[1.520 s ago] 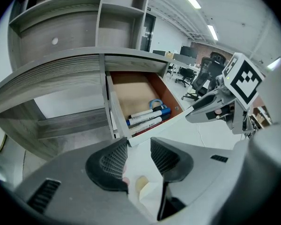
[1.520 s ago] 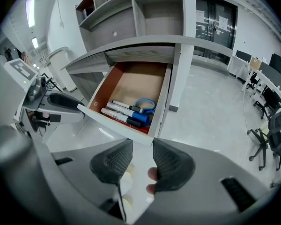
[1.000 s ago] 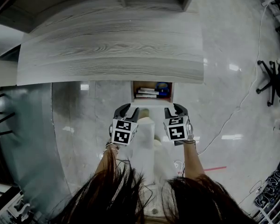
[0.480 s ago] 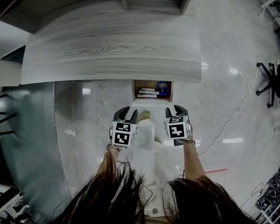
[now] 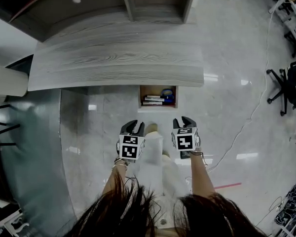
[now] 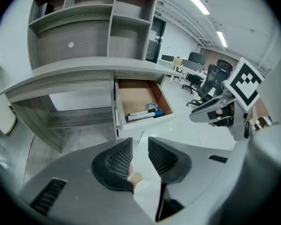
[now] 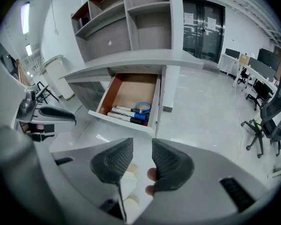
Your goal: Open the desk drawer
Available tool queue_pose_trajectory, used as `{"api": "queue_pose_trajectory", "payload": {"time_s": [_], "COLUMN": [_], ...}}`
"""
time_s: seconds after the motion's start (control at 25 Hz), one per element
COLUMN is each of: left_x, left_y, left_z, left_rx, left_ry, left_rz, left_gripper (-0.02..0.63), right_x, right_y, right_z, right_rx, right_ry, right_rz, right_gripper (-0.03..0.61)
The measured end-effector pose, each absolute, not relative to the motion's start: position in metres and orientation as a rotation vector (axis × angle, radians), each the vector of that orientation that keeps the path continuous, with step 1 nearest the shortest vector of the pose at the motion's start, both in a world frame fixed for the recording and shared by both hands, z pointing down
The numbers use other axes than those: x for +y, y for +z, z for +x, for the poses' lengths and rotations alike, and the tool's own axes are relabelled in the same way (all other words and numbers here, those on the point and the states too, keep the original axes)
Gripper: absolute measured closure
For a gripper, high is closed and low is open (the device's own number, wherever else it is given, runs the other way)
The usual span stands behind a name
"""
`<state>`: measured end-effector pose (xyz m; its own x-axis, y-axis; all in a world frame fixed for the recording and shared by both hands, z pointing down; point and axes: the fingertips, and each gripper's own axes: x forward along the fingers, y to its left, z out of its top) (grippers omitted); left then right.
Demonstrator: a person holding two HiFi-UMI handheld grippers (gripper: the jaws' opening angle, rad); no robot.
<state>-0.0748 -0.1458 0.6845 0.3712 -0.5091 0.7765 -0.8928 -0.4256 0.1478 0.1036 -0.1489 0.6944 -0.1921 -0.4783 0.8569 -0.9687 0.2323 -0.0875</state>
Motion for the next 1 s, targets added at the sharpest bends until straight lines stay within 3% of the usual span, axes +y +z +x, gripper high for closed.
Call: {"api": "queue_pose_trajectory", "payload": {"time_s": [1.0], "left_x": [-0.069], "left_y": [0.607], "left_z": [-0.044], "left_rx": [-1.251], "left_ry": [0.803], "left_rz": [2.124], "left_gripper": [0.551], "right_x": [-0.086], "right_y": [0.613], "right_z": [0.096], "right_rx": [-1.948], "right_ry": [0.889], "right_rz": [1.47], "right_gripper": [0.503]}}
